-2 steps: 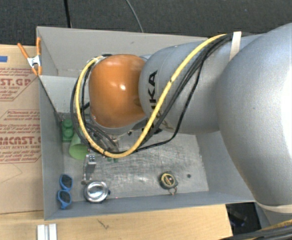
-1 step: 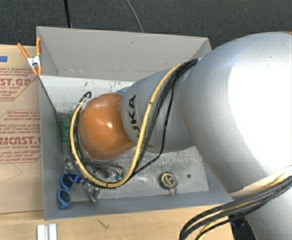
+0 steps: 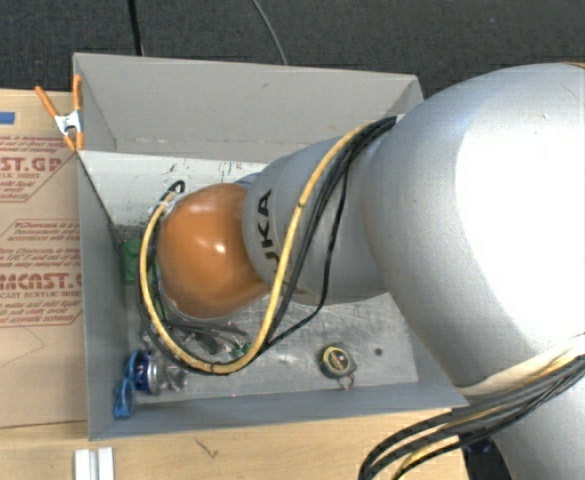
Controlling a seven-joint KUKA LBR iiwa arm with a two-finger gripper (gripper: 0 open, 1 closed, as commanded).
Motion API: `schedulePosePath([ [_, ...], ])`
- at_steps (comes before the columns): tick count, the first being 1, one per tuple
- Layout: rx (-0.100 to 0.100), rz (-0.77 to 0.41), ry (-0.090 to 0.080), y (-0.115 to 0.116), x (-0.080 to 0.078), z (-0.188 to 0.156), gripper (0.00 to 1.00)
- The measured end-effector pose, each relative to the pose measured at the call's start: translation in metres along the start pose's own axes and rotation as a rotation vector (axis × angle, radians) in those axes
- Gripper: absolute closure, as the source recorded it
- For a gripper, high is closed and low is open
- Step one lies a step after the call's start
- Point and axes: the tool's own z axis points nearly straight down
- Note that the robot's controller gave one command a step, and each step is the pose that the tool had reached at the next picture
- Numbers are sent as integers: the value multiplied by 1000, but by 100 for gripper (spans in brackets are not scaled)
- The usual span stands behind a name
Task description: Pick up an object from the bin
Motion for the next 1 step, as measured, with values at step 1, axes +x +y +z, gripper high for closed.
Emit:
schedulePosePath([
  [1, 2, -138, -1, -15, 19, -185, 100],
])
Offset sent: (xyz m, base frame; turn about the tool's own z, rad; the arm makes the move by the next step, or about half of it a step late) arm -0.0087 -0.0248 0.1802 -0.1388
